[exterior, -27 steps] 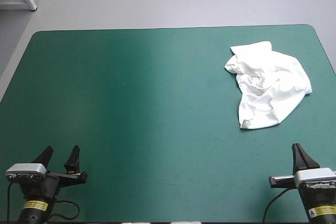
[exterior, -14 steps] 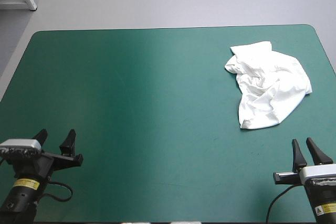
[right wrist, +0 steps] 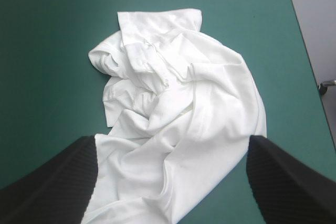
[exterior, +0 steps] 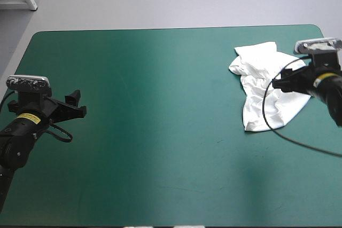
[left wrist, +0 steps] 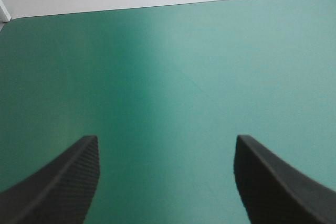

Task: Fold the cloth

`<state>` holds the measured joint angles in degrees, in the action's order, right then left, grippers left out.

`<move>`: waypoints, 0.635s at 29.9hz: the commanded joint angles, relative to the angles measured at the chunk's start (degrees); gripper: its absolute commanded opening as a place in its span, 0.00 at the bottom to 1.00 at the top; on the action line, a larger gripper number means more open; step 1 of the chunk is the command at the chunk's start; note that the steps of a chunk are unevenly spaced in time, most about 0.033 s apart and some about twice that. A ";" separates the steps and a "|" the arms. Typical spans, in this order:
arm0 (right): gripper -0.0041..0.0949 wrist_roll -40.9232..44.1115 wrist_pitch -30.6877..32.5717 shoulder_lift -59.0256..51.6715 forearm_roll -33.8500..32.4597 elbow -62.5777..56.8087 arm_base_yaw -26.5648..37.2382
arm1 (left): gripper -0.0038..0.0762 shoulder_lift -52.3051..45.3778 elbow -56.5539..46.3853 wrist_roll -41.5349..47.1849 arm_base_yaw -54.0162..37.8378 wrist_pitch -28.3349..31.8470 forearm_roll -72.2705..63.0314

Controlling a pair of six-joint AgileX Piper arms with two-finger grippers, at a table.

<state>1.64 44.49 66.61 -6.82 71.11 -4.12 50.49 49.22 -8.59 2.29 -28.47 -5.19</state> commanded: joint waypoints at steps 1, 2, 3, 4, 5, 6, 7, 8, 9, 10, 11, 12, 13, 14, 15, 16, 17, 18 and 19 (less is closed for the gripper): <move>0.81 -0.87 1.25 9.59 -2.38 10.89 0.29 | 0.70 -0.85 2.16 -0.03 0.07 3.22 -2.33; 0.81 -0.69 1.81 12.45 -2.87 13.07 0.29 | 0.70 -1.00 2.16 -0.03 0.07 2.93 -3.87; 0.81 0.02 2.80 15.27 -3.57 15.09 0.43 | 0.70 -1.09 2.16 -0.03 0.07 2.49 -5.27; 0.81 0.29 4.03 18.14 -3.70 17.00 0.85 | 0.70 -1.48 2.24 -0.03 0.07 2.04 -6.41; 0.81 0.29 4.78 20.42 -3.70 18.43 1.14 | 0.70 -1.48 2.24 -0.03 0.07 1.59 -7.26; 0.81 0.29 5.61 23.19 -3.59 20.03 1.55 | 0.70 -1.59 2.24 -0.03 0.07 1.34 -7.77; 0.81 0.29 6.17 25.46 -3.59 21.26 2.03 | 0.70 -1.71 2.24 -0.03 0.07 1.35 -7.76; 0.81 0.29 6.79 28.20 -3.59 22.80 2.63 | 0.70 -1.71 2.24 -0.76 0.07 1.35 -7.76; 0.81 0.29 7.91 30.83 -2.98 24.23 3.32 | 0.70 -1.83 2.24 -1.60 0.07 1.16 -7.76; 0.81 0.29 8.85 33.25 -1.48 25.66 4.26 | 0.70 -2.07 2.24 -2.30 0.07 1.03 -7.76; 0.81 0.29 9.14 34.99 0.11 27.03 5.10 | 0.70 -2.21 2.24 -2.71 0.07 0.62 -7.76; 0.81 -0.28 9.44 36.98 2.69 28.26 6.12 | 0.70 -2.32 2.24 -2.70 0.07 0.50 -7.76; 0.81 -0.81 9.55 39.02 5.24 29.28 7.10 | 0.70 -2.41 2.24 -2.82 0.07 0.40 -7.76; 0.81 -1.04 9.55 39.89 6.41 29.77 7.80 | 0.70 -2.72 2.24 -3.08 0.07 0.23 -7.76; 0.81 -1.19 9.41 41.21 7.72 30.50 8.44 | 0.70 -2.83 2.24 -4.07 0.07 0.12 -7.76; 0.81 -1.19 9.16 42.61 8.10 31.14 8.98 | 0.70 -2.96 2.24 -5.25 0.07 0.12 -7.76; 0.81 -1.19 8.51 43.50 7.97 31.65 9.19 | 0.70 -3.17 2.24 -5.70 0.07 -0.13 -7.76; 0.81 -1.19 7.96 44.20 7.87 31.95 9.32 | 0.70 -3.40 2.24 -5.81 0.07 -0.13 -7.63; 0.81 -1.19 7.02 45.01 7.87 32.25 9.32 | 0.70 -3.43 2.24 -5.81 0.07 -0.13 -7.63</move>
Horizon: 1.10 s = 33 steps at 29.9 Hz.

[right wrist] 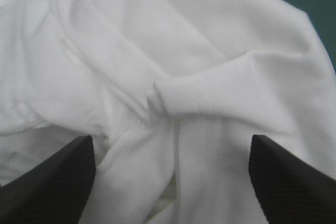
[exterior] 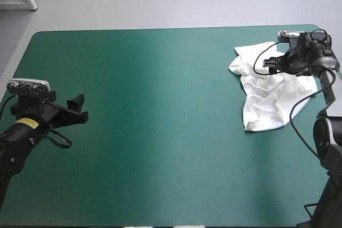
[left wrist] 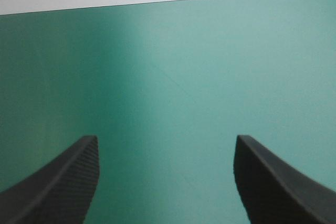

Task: Fold the cloth

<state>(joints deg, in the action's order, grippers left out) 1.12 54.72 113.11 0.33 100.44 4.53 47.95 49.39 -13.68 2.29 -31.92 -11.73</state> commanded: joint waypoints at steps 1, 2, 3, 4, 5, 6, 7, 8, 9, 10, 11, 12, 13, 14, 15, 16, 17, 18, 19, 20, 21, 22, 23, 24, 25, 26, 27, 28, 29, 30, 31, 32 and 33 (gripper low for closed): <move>0.81 -0.67 -4.08 -0.99 0.72 2.90 0.67 | 0.70 -1.29 2.07 -0.72 0.07 3.20 -1.10; 0.81 -0.67 -5.03 -0.20 0.72 2.90 0.67 | 0.70 -1.28 2.07 -0.72 0.07 2.94 -1.10; 0.81 -0.67 -5.48 0.29 1.00 2.90 0.67 | 0.70 -1.57 2.07 -0.72 0.07 2.81 -1.21; 0.81 -0.53 -6.07 1.11 1.12 2.90 0.67 | 0.70 -1.82 2.07 -0.72 0.07 2.66 -1.21; 0.81 -0.39 -6.20 1.97 1.12 2.90 0.67 | 0.70 -1.94 2.07 -0.72 0.07 2.62 -1.21; 0.81 -0.39 -6.29 2.84 1.23 2.90 0.67 | 0.70 -2.36 2.07 -0.72 0.07 2.51 -1.21; 0.81 -0.39 -6.11 3.67 1.39 2.90 0.67 | 0.70 -2.50 2.07 -0.72 0.07 2.38 -1.21; 0.81 -0.39 -5.96 4.26 1.55 2.90 0.67 | 0.70 -2.80 2.07 -0.72 0.07 2.39 -1.21; 0.80 -0.39 -5.96 4.93 1.84 2.90 0.67 | 0.70 -2.99 2.07 -0.72 0.07 2.39 -0.96; 0.78 -0.39 -5.96 5.41 2.12 2.90 0.50 | 0.70 -3.23 2.07 -0.72 0.07 2.39 -0.98; 0.76 -0.39 -5.96 5.80 2.75 2.90 0.45 | 0.70 -3.34 2.07 -0.72 0.07 2.39 -0.98; 0.73 -0.50 -6.21 5.91 2.90 2.90 0.13 | 0.70 -3.58 2.07 -0.72 0.07 2.39 -0.98; 0.67 -1.12 -6.52 6.32 3.18 2.90 -0.12 | 0.70 -3.58 2.07 -0.72 0.07 2.39 -0.98; 0.62 -1.65 -6.72 6.33 3.50 2.90 -0.61 | 0.70 -3.58 2.07 -0.72 0.07 2.39 -0.98; 0.55 -3.10 -7.21 6.42 3.96 2.90 -1.13 | 0.70 -3.58 2.07 -0.72 0.07 2.39 -0.98; 0.46 -4.27 -7.81 6.42 4.24 2.90 -1.58 | 0.70 -3.58 2.07 -0.72 0.07 2.35 -0.98; 0.37 -5.34 -8.56 6.42 4.50 2.90 -2.32 | 0.70 -3.58 2.07 -0.72 0.07 2.26 -0.98; 0.28 -6.48 -9.34 6.42 4.88 3.02 -3.11 | 0.70 -3.58 2.07 -0.72 0.07 2.01 -0.98; 0.20 -7.48 -10.14 6.42 5.26 3.14 -4.01 | 0.70 -3.58 2.07 -0.72 0.07 1.92 -0.98; 0.14 -8.73 -10.69 6.42 5.76 3.64 -4.77 | 0.70 -3.58 2.07 -0.72 0.07 1.66 -0.98; 0.08 -9.79 -11.27 6.42 6.07 3.89 -6.06 | 0.70 -3.58 2.07 -0.72 0.07 1.08 -0.98; 0.05 -11.30 -11.57 6.42 6.47 4.17 -7.00 | 0.70 -3.58 2.07 -0.72 0.07 0.78 -0.98; 0.03 -12.56 -11.56 6.42 6.76 4.61 -8.24 | 0.70 -3.58 2.07 -0.72 0.07 0.51 -0.98; 0.03 -13.36 -11.44 6.42 6.95 4.88 -9.29 | 0.70 -3.58 2.07 -0.72 0.07 0.37 -0.98; 0.02 -14.50 -11.32 6.42 7.39 5.26 -10.68 | 0.70 -3.58 2.07 -0.72 0.07 0.37 -0.98; 0.02 -15.29 -11.32 6.42 7.82 5.32 -12.10 | 0.70 -3.58 2.07 -0.72 0.07 0.50 -0.82; 0.02 -17.03 -10.73 6.31 8.96 5.30 -13.57 | 0.70 -3.58 2.07 -0.72 0.07 0.50 -0.74; 0.02 -17.80 -10.30 6.31 9.59 5.30 -15.13 | 0.70 -3.58 2.07 -0.72 0.07 0.75 -0.48; 0.02 -18.90 -9.52 6.31 10.26 5.30 -16.40 | 0.70 -3.58 2.07 -0.72 0.07 0.92 0.07; 0.02 -19.79 -8.80 6.31 10.80 5.30 -18.08 | 0.70 -3.58 2.07 -0.72 0.07 1.05 0.90; 0.02 -20.51 -8.24 6.31 11.56 5.30 -19.76 | 0.70 -3.58 2.07 -0.72 0.07 1.05 1.44; 0.02 -21.13 -7.83 6.31 12.45 5.30 -21.44 | 0.70 -3.58 2.07 -0.72 0.07 1.05 1.59; 0.02 -21.79 -7.18 6.31 13.45 5.30 -22.79 | 0.70 -3.58 2.07 -0.72 0.07 1.05 1.59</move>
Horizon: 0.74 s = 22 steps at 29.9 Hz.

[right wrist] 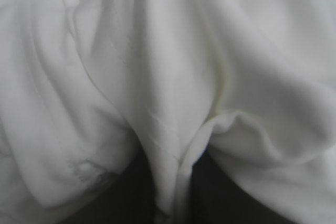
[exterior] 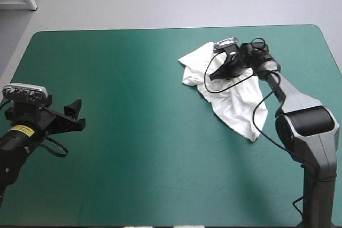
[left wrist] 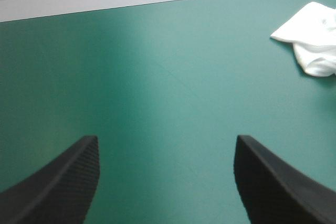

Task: Fold the cloth

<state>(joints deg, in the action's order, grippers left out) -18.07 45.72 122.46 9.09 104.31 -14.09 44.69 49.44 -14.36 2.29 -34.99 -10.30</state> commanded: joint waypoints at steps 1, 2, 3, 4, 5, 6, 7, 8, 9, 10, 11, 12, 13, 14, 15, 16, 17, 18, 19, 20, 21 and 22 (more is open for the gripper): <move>0.02 -3.29 2.64 -3.03 5.74 1.42 -5.93 | 0.70 -0.33 2.02 -0.04 0.07 4.13 0.16; 0.02 -4.32 3.40 -3.03 6.74 1.42 -7.78 | 0.70 -0.33 2.02 -0.04 0.07 4.13 0.16; 0.02 -4.92 4.08 -3.03 7.41 1.42 -9.72 | 0.70 -0.33 2.02 -0.04 0.07 4.13 0.16; 0.02 -5.08 4.54 -3.03 7.52 1.42 -11.77 | 0.70 -0.33 2.02 -0.04 0.07 4.13 0.16; 0.02 -5.21 4.71 -3.03 7.38 1.42 -13.87 | 0.70 -0.33 2.02 -0.04 0.07 4.02 0.16; 0.02 -5.30 4.96 -3.03 7.27 1.42 -15.54 | 0.70 -0.33 2.02 -0.04 0.07 4.02 0.16; 0.02 -5.52 5.11 -3.03 7.26 1.42 -17.58 | 0.70 -0.33 2.02 -0.04 0.07 3.94 0.16; 0.02 -5.81 5.11 -3.03 7.26 1.42 -19.54 | 0.70 -0.33 2.02 -0.04 0.07 3.94 0.16; 0.02 -5.92 5.20 -3.03 7.26 1.42 -21.48 | 0.70 -0.33 2.02 -0.20 0.07 3.94 0.16; 0.02 -5.92 5.35 -3.03 7.26 1.42 -23.39 | 0.70 -0.33 2.02 -0.20 0.07 3.94 0.16; 0.02 -5.92 5.49 -3.03 7.26 1.42 -24.89 | 0.70 -0.33 2.02 -0.20 0.07 3.94 0.16; 0.02 -5.92 5.49 -3.03 7.26 1.42 -26.69 | 0.70 -0.33 2.02 -0.20 0.07 3.94 0.16; 0.02 -5.92 5.49 -3.03 7.14 1.42 -28.40 | 0.70 -0.33 2.02 -0.20 0.07 3.80 0.16; 0.02 -5.92 5.30 -3.03 7.01 1.42 -29.67 | 0.70 -0.33 2.02 -0.20 0.07 3.50 0.16; 0.03 -5.92 5.00 -3.03 6.90 1.42 -31.35 | 0.70 -0.33 2.02 -0.20 0.07 3.28 0.16; 0.03 -5.92 4.65 -3.03 6.90 1.42 -32.54 | 0.70 -0.33 2.02 -0.20 0.07 2.97 0.16; 0.04 -5.92 4.40 -3.03 6.90 1.42 -33.36 | 0.70 -0.33 2.02 -0.20 0.07 2.72 0.16; 0.07 -5.92 4.25 -3.03 6.90 1.42 -34.18 | 0.70 -0.33 2.02 -0.20 0.07 2.44 0.16; 0.12 -5.92 4.25 -3.03 6.90 1.42 -34.83 | 0.70 -0.33 2.02 -0.32 0.07 2.19 0.16; 0.20 -5.42 4.25 -3.03 6.90 1.42 -35.19 | 0.70 -0.33 2.02 -0.40 0.07 2.03 0.16; 0.30 -4.45 4.25 -3.03 7.00 1.42 -35.48 | 0.70 -0.33 2.02 -0.80 0.07 1.81 0.16; 0.39 -4.16 4.25 -3.03 7.00 1.42 -35.61 | 0.70 -0.33 2.02 -1.39 0.07 1.67 0.16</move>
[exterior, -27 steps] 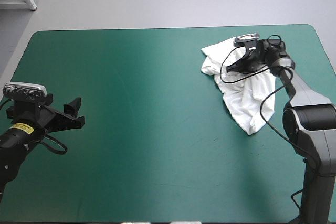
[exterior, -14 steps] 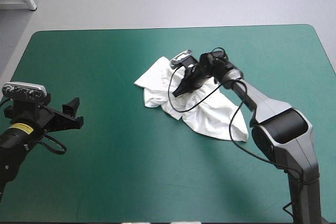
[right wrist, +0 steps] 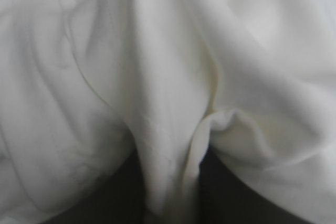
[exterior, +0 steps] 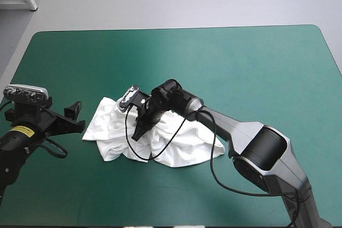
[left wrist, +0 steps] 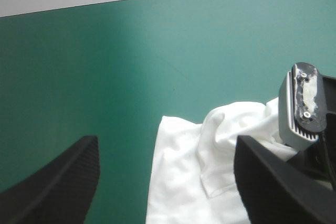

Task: Fold the cloth

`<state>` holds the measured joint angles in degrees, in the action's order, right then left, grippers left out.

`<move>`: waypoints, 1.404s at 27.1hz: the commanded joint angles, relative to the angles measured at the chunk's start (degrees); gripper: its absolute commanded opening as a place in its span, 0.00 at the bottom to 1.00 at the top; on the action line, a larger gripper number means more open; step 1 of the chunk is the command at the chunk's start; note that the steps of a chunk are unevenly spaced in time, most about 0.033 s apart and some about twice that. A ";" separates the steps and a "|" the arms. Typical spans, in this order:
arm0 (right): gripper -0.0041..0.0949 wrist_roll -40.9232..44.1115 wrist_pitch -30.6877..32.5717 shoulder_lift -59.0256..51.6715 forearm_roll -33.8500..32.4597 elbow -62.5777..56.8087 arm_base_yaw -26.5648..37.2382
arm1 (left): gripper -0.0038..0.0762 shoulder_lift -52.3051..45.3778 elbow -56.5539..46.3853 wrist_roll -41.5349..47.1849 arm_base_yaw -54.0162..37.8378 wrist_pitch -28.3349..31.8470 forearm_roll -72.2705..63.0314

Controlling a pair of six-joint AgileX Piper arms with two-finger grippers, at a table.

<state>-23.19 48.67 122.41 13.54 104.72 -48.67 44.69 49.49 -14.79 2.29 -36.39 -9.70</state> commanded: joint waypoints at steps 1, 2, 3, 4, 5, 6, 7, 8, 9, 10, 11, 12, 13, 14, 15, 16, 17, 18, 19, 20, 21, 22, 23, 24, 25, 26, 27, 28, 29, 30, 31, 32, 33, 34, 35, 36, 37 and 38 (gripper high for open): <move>0.50 1.12 1.29 -2.98 2.55 1.02 -1.03 | 0.70 -0.33 1.97 -1.06 0.07 2.81 -0.44; 0.60 2.10 1.41 -3.09 2.23 1.02 -1.03 | 0.70 -0.33 1.97 -1.06 0.07 2.68 -0.44; 0.66 3.23 1.68 -3.29 1.20 1.25 -0.92 | 0.70 -0.33 1.97 -1.06 0.07 2.28 -0.44; 0.70 4.41 2.03 -3.36 0.15 1.43 -0.92 | 0.70 -0.33 1.97 -1.06 0.07 2.04 -0.44; 0.72 6.35 2.62 -3.65 -2.70 2.14 -0.92 | 0.70 -0.33 1.97 -1.06 0.07 1.77 -0.44; 0.72 7.56 2.74 -4.17 -4.37 2.45 -0.92 | 0.70 -0.33 1.97 -1.06 0.07 1.67 -0.44; 0.71 9.17 2.74 -4.81 -6.46 2.93 -0.92 | 0.70 -0.33 1.97 -1.06 0.07 1.62 -0.44; 0.70 10.14 2.74 -5.36 -7.98 3.27 -0.92 | 0.70 -0.33 1.97 -1.06 0.07 1.62 -0.44; 0.69 11.51 2.91 -6.60 -9.95 3.65 -0.82 | 0.70 -0.33 1.97 -1.06 0.07 1.62 -0.44; 0.70 12.72 3.60 -7.79 -11.15 4.15 -0.70 | 0.70 -0.33 1.97 -1.06 0.07 1.82 -0.44; 0.70 13.53 4.71 -8.87 -11.52 4.52 -0.28 | 0.70 -0.33 1.97 -1.06 0.07 1.87 -0.44; 0.70 14.28 5.83 -10.30 -11.87 4.75 -0.18 | 0.70 -0.33 1.97 -1.19 0.07 1.87 -0.44; 0.70 15.63 8.14 -12.29 -12.85 5.02 0.40 | 0.70 -0.33 1.97 -1.20 0.07 1.75 -0.44; 0.70 16.37 9.59 -13.63 -13.54 5.02 0.85 | 0.70 -0.33 1.97 -1.20 0.07 1.60 -0.44; 0.70 17.22 11.15 -15.03 -13.54 5.02 1.37 | 0.70 -0.33 1.97 -1.20 0.07 1.21 -0.44; 0.70 18.50 13.59 -17.26 -14.52 5.02 2.23 | 0.70 -0.33 1.97 -1.20 0.07 0.52 -0.44; 0.69 19.16 15.20 -18.39 -15.13 5.02 2.58 | 0.70 -0.33 1.97 -1.20 0.07 -0.36 -0.68; 0.69 20.26 17.59 -20.61 -15.78 5.02 3.25 | 0.70 -0.36 1.97 -1.20 0.07 -1.90 -0.84; 0.68 21.15 18.97 -22.55 -16.44 5.02 3.75 | 0.70 -0.36 1.97 -1.20 0.07 -4.04 -0.99; 0.66 21.95 18.97 -24.15 -16.75 4.74 4.00 | 0.70 -0.36 1.97 -1.20 0.07 -6.65 -1.12; 0.65 22.71 18.97 -26.62 -16.75 4.24 4.44 | 0.70 -0.36 1.97 -0.99 0.07 -9.65 -1.42; 0.64 23.19 18.97 -28.28 -16.75 3.76 4.42 | 0.70 -0.36 1.97 -0.72 0.07 -12.78 -1.67; 0.64 23.84 18.97 -30.17 -16.75 3.02 4.42 | 0.70 -0.36 1.97 -0.60 0.07 -15.33 -1.93; 0.63 24.54 18.97 -32.04 -16.75 2.07 4.42 | 0.70 -0.36 1.97 -0.60 0.07 -18.10 -2.03; 0.63 25.19 18.97 -33.83 -16.75 0.77 4.42 | 0.70 -0.36 1.97 -0.60 0.07 -20.03 -2.17; 0.63 26.06 18.97 -34.86 -16.75 -0.19 4.42 | 0.70 -0.36 1.97 -0.34 0.07 -20.91 -2.17; 0.63 27.09 18.97 -37.30 -16.75 -2.97 4.42 | 0.70 -0.36 1.97 -0.34 0.07 -21.30 -2.17; 0.63 27.66 18.97 -38.78 -16.63 -4.90 4.42 | 0.70 -0.36 1.97 -0.34 0.07 -21.02 -1.92; 0.63 29.34 18.97 -42.00 -15.81 -9.90 4.17 | 0.70 -0.26 1.74 1.55 0.07 -19.62 -0.60; 0.63 29.47 18.97 -43.78 -14.66 -12.95 4.17 | 0.70 -0.02 1.45 2.00 0.07 -18.91 -0.12; 0.63 30.71 18.97 -47.18 -13.12 -19.09 4.17 | 0.70 0.56 0.58 2.45 0.07 -18.55 1.74; 0.63 31.52 18.97 -48.74 -13.12 -21.99 4.17 | 0.70 1.19 0.00 3.13 0.07 -18.55 3.05; 0.63 32.16 18.97 -50.21 -13.12 -24.70 4.17 | 0.70 1.73 -0.58 4.64 0.07 -18.67 4.89; 0.63 32.60 18.97 -51.59 -13.12 -27.24 4.17 | 0.70 2.38 -1.34 6.08 0.07 -18.44 6.93; 0.63 33.20 18.97 -52.63 -13.12 -29.06 4.17 | 0.70 2.78 -2.26 7.16 0.07 -18.02 8.68; 0.63 33.88 18.97 -54.65 -13.12 -32.63 4.17 | 0.70 4.09 -4.49 9.37 0.07 -15.31 10.85; 0.63 34.31 18.97 -55.66 -12.86 -34.23 4.17 | 0.70 5.26 -6.62 9.50 0.07 -12.05 11.05; 0.63 34.63 18.97 -56.30 -12.59 -35.12 4.17 | 0.70 6.83 -7.93 9.50 0.07 -9.58 10.42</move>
<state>10.71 69.69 68.99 0.54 70.19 -44.35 49.67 42.41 -6.65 2.29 -52.75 0.58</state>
